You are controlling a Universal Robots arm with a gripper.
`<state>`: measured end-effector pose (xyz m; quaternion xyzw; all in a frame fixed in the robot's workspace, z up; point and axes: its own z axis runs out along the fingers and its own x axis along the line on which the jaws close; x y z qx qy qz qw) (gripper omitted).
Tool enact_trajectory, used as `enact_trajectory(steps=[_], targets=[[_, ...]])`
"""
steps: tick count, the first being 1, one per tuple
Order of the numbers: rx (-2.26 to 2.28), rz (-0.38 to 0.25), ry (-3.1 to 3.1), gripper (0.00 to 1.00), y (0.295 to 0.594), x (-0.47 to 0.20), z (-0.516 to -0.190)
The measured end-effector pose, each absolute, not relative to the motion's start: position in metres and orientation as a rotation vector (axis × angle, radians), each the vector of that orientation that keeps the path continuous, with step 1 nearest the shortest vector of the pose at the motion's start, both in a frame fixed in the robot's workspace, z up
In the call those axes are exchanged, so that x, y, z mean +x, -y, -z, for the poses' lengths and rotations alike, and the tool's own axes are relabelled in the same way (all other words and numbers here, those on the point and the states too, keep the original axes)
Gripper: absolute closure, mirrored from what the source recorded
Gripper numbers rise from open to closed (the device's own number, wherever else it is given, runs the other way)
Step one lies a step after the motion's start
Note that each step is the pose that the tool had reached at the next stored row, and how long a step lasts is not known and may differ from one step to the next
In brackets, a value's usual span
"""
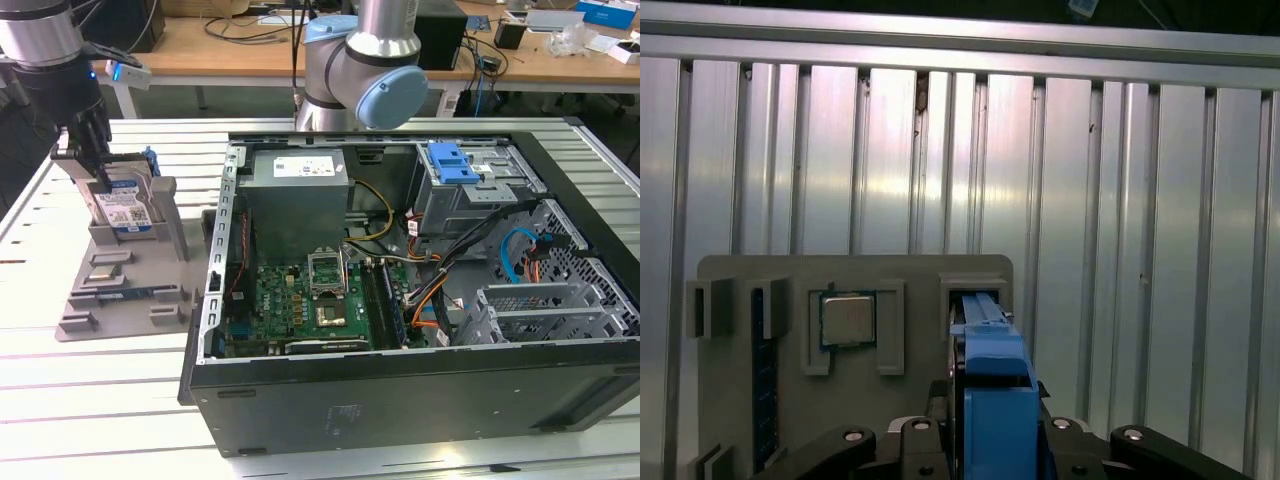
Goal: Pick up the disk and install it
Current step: 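Pick up the disk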
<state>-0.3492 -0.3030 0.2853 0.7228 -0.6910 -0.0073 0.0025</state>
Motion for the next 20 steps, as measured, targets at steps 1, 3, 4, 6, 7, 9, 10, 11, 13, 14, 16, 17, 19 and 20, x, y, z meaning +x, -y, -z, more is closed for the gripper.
enact_trajectory(steps=[1,3,4,6,7,9,10,11,13,14,16,17,19,20], targets=[[2.267,0.023,2.167,0.63,0.303,-0.349,-0.285],[2.267,0.023,2.167,0.63,0.303,-0.349,-0.286],[2.267,0.023,2.168,0.63,0.303,-0.349,-0.287],[2.267,0.023,2.168,0.63,0.303,-0.349,-0.295],[2.267,0.023,2.168,0.63,0.302,-0.349,-0.301],[2.267,0.023,2.167,0.63,0.301,-0.349,-0.312],[2.267,0.023,2.168,0.63,0.301,-0.349,-0.317],[2.267,0.023,2.167,0.63,0.301,-0.349,-0.320],[2.267,0.023,2.167,0.63,0.300,-0.349,-0.329],[2.267,0.023,2.167,0.63,0.300,-0.349,-0.333],[2.267,0.023,2.167,0.63,0.299,-0.349,-0.343],[2.267,0.023,2.167,0.63,0.299,-0.349,-0.348],[2.267,0.023,2.167,0.63,0.298,-0.349,-0.357],[2.267,0.023,2.167,0.63,0.297,-0.349,-0.365]])
